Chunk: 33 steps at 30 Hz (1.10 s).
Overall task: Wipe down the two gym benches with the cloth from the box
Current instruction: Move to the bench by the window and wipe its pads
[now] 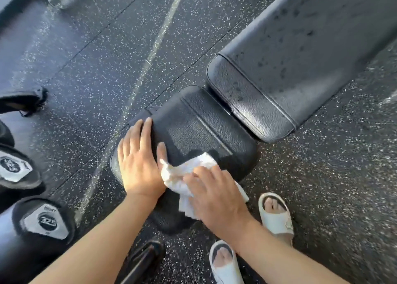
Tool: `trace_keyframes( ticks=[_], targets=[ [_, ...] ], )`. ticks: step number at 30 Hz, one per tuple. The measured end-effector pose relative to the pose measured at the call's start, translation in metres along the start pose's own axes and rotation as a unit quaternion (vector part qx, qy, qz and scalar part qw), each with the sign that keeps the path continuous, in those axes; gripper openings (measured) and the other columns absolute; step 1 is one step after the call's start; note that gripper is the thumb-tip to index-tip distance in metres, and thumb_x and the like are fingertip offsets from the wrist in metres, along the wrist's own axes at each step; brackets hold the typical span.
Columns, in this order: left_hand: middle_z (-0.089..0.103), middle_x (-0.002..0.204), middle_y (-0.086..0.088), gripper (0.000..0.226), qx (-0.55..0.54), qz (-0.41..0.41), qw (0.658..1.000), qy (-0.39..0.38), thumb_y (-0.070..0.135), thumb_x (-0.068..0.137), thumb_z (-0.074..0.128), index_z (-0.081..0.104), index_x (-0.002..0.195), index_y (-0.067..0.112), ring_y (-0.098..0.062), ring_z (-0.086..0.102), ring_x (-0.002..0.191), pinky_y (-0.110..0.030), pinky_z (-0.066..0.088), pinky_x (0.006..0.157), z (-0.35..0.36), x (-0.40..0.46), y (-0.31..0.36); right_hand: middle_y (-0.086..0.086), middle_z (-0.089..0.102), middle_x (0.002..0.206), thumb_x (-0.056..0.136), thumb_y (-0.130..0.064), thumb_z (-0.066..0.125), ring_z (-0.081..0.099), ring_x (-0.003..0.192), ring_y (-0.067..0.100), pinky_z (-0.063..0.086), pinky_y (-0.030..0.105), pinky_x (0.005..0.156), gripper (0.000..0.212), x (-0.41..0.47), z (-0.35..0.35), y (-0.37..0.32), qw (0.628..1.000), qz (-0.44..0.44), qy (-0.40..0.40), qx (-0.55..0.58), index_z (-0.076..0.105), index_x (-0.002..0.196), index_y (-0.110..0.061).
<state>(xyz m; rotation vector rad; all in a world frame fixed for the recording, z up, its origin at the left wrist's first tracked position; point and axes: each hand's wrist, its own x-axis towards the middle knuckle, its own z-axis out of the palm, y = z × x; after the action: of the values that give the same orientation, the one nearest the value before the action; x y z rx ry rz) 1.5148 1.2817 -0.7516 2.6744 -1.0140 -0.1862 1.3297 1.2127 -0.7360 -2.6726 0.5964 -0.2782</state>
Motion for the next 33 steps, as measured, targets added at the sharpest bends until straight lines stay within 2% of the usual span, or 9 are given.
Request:
trace_keyframes(
  ticks=[2, 4, 10, 14, 18, 20, 23, 28, 33],
  targets=[
    [0.042, 0.163, -0.006, 0.066, 0.001, 0.003, 1.0, 0.011, 0.041, 0.1, 0.042, 0.035, 0.162, 0.021, -0.033, 0.038, 0.15, -0.055, 0.026, 0.124, 0.001, -0.001, 0.0, 0.003, 0.064, 0.099, 0.086, -0.023, 0.07, 0.057, 0.081, 0.027, 0.045, 0.039, 0.062, 0.021, 0.009, -0.006, 0.018, 0.999, -0.016, 0.023, -0.014, 0.068, 0.107, -0.019],
    [0.041, 0.163, -0.005, 0.065, 0.015, 0.013, 1.0, 0.015, 0.04, 0.1, 0.042, 0.035, 0.162, 0.022, -0.031, 0.038, 0.149, -0.053, 0.026, 0.125, 0.002, 0.0, 0.001, 0.006, 0.065, 0.095, 0.082, -0.021, 0.07, 0.057, 0.079, 0.029, 0.046, 0.041, 0.061, 0.019, 0.035, -0.012, 0.042, 0.997, 0.043, 0.065, -0.025, 0.07, 0.1, -0.016],
    [0.04, 0.163, -0.003, 0.063, 0.032, 0.012, 0.999, 0.016, 0.042, 0.102, 0.04, 0.035, 0.162, 0.022, -0.031, 0.039, 0.148, -0.049, 0.025, 0.125, 0.004, 0.001, -0.003, 0.011, 0.062, 0.105, 0.082, -0.022, 0.061, 0.056, 0.09, 0.035, 0.045, 0.044, 0.07, 0.035, 0.084, -0.013, 0.056, 0.986, 0.145, 0.08, -0.003, 0.068, 0.114, -0.01],
    [0.042, 0.163, -0.004, 0.064, 0.03, 0.018, 0.999, 0.024, 0.043, 0.102, 0.041, 0.036, 0.162, 0.022, -0.031, 0.04, 0.148, -0.05, 0.027, 0.124, 0.004, 0.0, -0.003, 0.009, 0.063, 0.104, 0.084, -0.021, 0.062, 0.055, 0.088, 0.03, 0.046, 0.042, 0.069, 0.033, 0.06, -0.011, 0.04, 0.985, 0.146, 0.088, -0.014, 0.068, 0.116, -0.011],
    [0.042, 0.163, -0.003, 0.065, 0.019, 0.01, 1.0, 0.02, 0.043, 0.1, 0.043, 0.036, 0.161, 0.024, -0.031, 0.039, 0.148, -0.053, 0.027, 0.125, 0.004, -0.001, -0.002, 0.005, 0.063, 0.105, 0.081, -0.013, 0.082, 0.055, 0.084, 0.026, 0.047, 0.039, 0.064, 0.04, 0.002, 0.002, 0.014, 0.987, 0.123, 0.1, 0.002, 0.063, 0.116, -0.015],
    [0.042, 0.163, -0.003, 0.065, 0.009, 0.011, 1.0, 0.02, 0.045, 0.1, 0.042, 0.037, 0.161, 0.026, -0.031, 0.038, 0.149, -0.052, 0.025, 0.126, 0.003, -0.001, -0.001, 0.004, 0.059, 0.107, 0.085, -0.014, 0.077, 0.05, 0.087, 0.024, 0.048, 0.038, 0.068, 0.038, -0.023, 0.005, 0.018, 0.983, 0.134, 0.121, 0.02, 0.06, 0.118, -0.017],
    [0.042, 0.163, -0.004, 0.065, 0.011, 0.004, 1.0, 0.019, 0.048, 0.1, 0.04, 0.036, 0.162, 0.027, -0.03, 0.037, 0.15, -0.053, 0.024, 0.126, 0.003, -0.001, -0.002, 0.005, 0.054, 0.112, 0.09, -0.021, 0.063, 0.044, 0.093, 0.024, 0.043, 0.036, 0.078, 0.032, -0.031, 0.009, 0.033, 0.955, 0.226, 0.179, 0.076, 0.063, 0.121, -0.012],
    [0.029, 0.17, 0.007, 0.066, 0.045, 0.093, 0.994, -0.023, 0.043, 0.097, 0.037, 0.028, 0.163, 0.041, -0.028, 0.026, 0.156, -0.058, 0.019, 0.127, 0.001, -0.003, -0.005, 0.008, 0.053, 0.115, 0.087, -0.018, 0.067, 0.044, 0.098, 0.027, 0.037, 0.036, 0.083, 0.032, 0.006, 0.013, 0.042, 0.892, 0.362, 0.258, 0.081, 0.062, 0.117, -0.009],
    [0.027, 0.172, 0.011, 0.065, 0.033, 0.11, 0.993, -0.025, 0.037, 0.097, 0.034, 0.03, 0.161, 0.046, -0.021, 0.021, 0.159, -0.058, 0.015, 0.129, 0.0, -0.003, -0.004, 0.003, 0.046, 0.119, 0.089, -0.015, 0.062, 0.043, 0.099, 0.025, 0.04, 0.035, 0.086, 0.034, -0.016, 0.021, 0.014, 0.892, 0.347, 0.267, 0.114, 0.058, 0.122, -0.014]
  ],
)
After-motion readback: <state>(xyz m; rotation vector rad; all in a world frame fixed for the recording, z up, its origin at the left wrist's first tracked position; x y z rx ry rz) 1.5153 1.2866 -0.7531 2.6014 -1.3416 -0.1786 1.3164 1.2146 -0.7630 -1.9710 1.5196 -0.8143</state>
